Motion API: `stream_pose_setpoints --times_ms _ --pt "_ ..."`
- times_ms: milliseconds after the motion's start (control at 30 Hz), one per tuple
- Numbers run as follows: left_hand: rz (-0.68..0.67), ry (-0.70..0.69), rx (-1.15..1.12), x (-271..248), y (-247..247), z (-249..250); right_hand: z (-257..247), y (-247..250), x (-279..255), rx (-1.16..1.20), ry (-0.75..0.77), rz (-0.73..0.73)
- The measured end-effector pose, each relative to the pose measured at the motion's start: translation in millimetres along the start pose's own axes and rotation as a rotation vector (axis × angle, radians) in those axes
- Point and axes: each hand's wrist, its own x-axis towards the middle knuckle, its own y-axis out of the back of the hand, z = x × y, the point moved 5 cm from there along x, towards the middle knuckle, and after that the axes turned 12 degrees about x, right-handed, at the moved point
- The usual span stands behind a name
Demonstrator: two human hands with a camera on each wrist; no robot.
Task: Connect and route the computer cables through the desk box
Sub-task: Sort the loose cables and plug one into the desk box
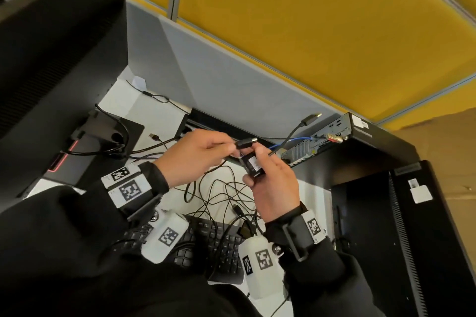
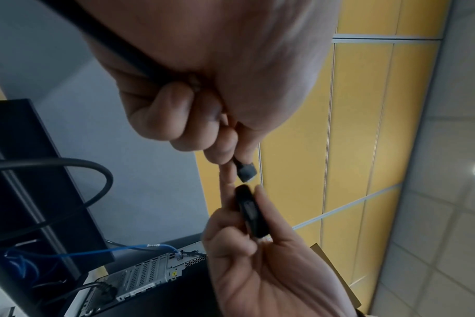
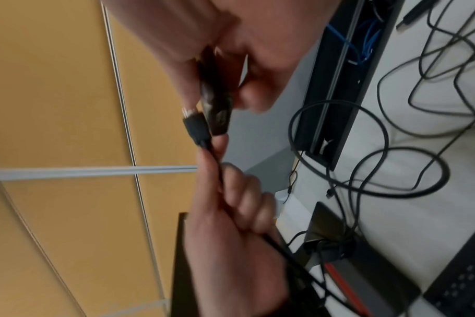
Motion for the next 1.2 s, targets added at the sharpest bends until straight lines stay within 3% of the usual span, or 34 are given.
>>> stream_pose_setpoints --times_ms 167,267,400,633,833,1000,1200 --pt "0.037 -0.019 -0.158 -21 9 -1 -14 -9 -6 0.231 -0.180 -0.002" --pt "0.042 -0.102 -0.222 -32 13 9 -15 -13 -12 0.196 -0.240 -0.007" --pt "0.109 -0.186 -0.209 -40 21 21 -18 -22 -17 0.186 -0.253 -0.077" --pt "0.174 -0.199 -0.164 -43 26 22 -24 -31 -23 0.173 -0.238 -0.210" --pt "0.210 -0.210 -0.020 -49 30 29 -32 -27 -20 0.078 -0.088 -0.339" --pt "0.199 -0.164 0.126 -50 36 26 -45 -24 -17 -0.170 0.106 -0.397" --pt "0.173 -0.143 0.169 -52 33 26 -40 -21 -13 -0.201 0.116 -0.397"
